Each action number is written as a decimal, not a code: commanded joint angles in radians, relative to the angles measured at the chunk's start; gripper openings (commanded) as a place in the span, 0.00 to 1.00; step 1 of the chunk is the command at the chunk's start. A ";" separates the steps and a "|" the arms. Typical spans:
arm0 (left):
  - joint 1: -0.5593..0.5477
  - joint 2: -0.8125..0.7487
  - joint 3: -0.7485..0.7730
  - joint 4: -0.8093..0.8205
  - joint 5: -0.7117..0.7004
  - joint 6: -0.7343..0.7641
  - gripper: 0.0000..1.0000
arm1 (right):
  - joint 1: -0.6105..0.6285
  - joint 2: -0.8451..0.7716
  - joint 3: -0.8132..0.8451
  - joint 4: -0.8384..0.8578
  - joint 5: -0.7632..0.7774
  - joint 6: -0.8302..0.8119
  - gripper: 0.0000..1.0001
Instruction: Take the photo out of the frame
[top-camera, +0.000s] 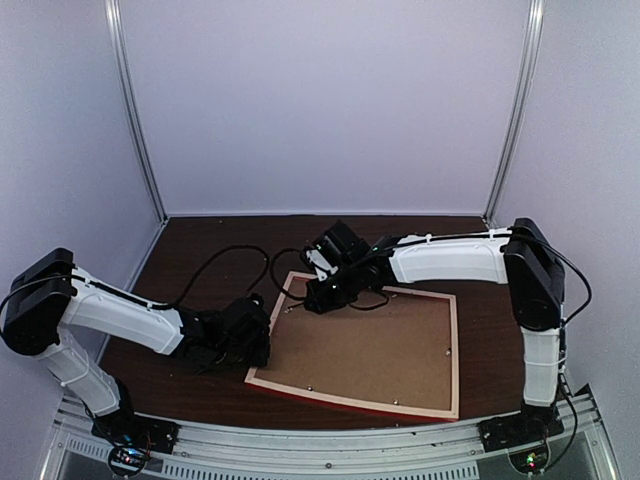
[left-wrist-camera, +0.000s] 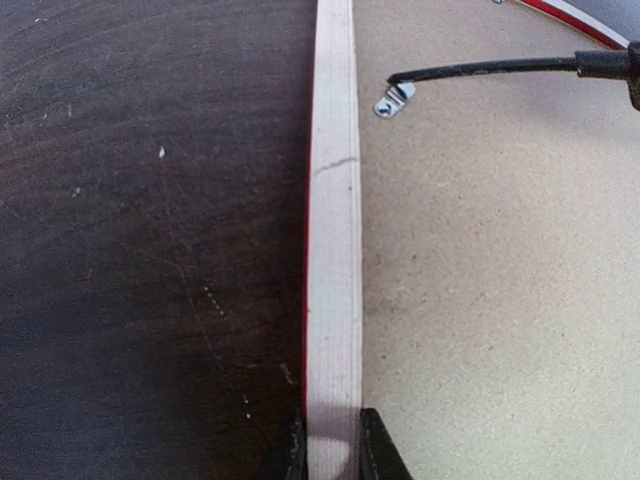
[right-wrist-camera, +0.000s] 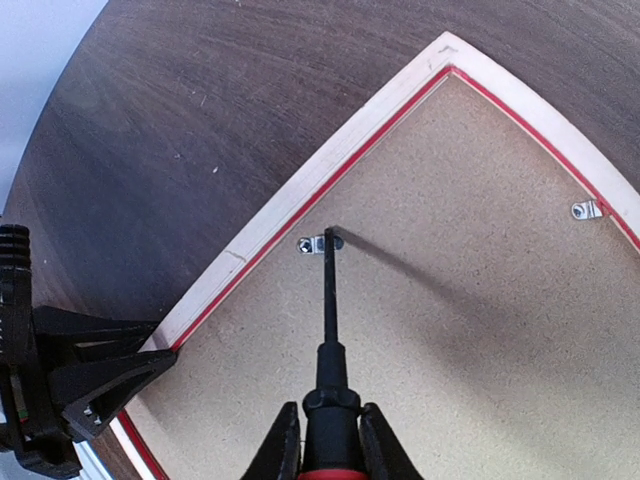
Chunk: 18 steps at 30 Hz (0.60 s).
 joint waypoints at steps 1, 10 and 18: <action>0.006 0.034 -0.029 -0.041 0.015 0.002 0.09 | 0.010 -0.052 -0.022 -0.011 -0.001 0.016 0.00; 0.006 0.026 -0.034 -0.040 0.013 0.000 0.09 | 0.012 -0.060 -0.020 -0.011 0.005 0.031 0.00; 0.006 -0.002 -0.041 -0.039 0.008 0.000 0.10 | 0.012 -0.058 0.003 -0.039 0.070 0.009 0.00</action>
